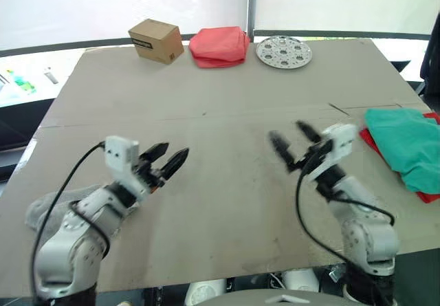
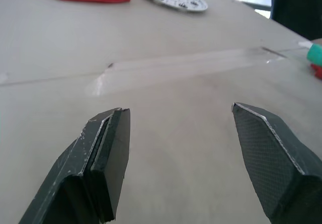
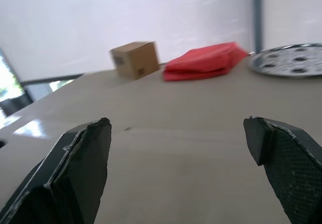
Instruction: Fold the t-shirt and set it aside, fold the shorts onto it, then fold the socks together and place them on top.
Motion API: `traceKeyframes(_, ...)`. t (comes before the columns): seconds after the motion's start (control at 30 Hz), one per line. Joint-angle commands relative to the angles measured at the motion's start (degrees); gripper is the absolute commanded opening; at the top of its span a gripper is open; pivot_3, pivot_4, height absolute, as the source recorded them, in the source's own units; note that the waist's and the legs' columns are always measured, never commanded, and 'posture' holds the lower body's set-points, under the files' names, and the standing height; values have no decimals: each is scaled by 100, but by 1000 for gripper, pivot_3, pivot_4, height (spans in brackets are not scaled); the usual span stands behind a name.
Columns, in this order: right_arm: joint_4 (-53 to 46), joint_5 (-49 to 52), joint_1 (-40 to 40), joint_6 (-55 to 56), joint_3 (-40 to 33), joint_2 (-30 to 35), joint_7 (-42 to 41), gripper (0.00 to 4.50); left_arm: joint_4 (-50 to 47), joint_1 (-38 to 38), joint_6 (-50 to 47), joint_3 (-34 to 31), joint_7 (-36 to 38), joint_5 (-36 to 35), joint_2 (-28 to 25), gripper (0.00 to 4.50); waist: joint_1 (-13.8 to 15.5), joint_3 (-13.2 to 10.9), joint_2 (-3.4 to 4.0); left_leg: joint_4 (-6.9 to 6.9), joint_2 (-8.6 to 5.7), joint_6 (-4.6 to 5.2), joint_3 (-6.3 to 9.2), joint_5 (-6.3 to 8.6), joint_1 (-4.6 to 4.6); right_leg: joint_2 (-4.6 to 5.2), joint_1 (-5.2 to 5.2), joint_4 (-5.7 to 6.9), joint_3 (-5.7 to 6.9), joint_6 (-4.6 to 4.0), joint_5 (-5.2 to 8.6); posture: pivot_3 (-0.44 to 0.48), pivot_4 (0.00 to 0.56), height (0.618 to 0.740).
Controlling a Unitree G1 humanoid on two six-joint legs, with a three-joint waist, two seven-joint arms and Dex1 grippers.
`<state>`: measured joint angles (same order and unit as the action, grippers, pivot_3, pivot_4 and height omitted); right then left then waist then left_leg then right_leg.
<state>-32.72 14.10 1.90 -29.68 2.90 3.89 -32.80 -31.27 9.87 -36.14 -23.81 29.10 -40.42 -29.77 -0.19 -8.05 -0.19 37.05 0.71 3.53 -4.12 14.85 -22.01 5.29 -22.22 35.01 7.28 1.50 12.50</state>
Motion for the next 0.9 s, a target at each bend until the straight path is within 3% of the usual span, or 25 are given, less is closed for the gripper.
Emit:
traceKeyframes(0.03,-345,576,-2,101,102,776,-937,4445,-334,759,304,-960,28,224,-186,3481,-21,-1,0,0,2,0,0,1,-1,0,-2,-3,0,-1,1,0,150,736)
traceKeyframes(0.2,-406,1381,93,-30,-22,1944,-1917,4445,-470,1570,378,-1489,-207,315,12,3481,40,-4,-1,4,6,22,0,44,1,7,-4,-10,4,0,28,0,150,736)
traceKeyframes(0.43,-419,1389,260,429,180,2503,-2195,4445,7,2044,355,-1642,-364,733,31,3481,117,2,-18,11,6,36,-2,56,-9,19,-13,-11,9,-1,28,0,150,736)
traceKeyframes(0.53,-379,1354,152,657,232,2581,-2218,4445,443,2016,171,-1292,-712,1373,-137,3481,111,2,-18,8,7,36,-1,56,-16,19,-21,-10,9,-1,28,0,150,736)
traceKeyframes(0.7,-327,1354,41,820,192,2724,-2177,4445,770,1511,-133,-919,-1093,1758,-209,3481,135,2,-16,9,7,35,-2,56,-23,21,-25,-9,13,-20,16,0,150,736)
traceKeyframes(0.83,-373,1339,16,810,113,2836,-2086,4445,1510,1191,-527,-215,-870,2011,-472,3481,165,24,18,11,7,35,-1,56,-19,26,-25,-7,14,-8,22,0,150,736)
traceKeyframes(0.9,-415,1374,6,796,91,2896,-2030,4500,1710,1078,-568,-154,-854,1994,-421,2962,204,47,76,11,4,36,-5,56,-12,33,-19,-7,16,-3,25,0,150,736)
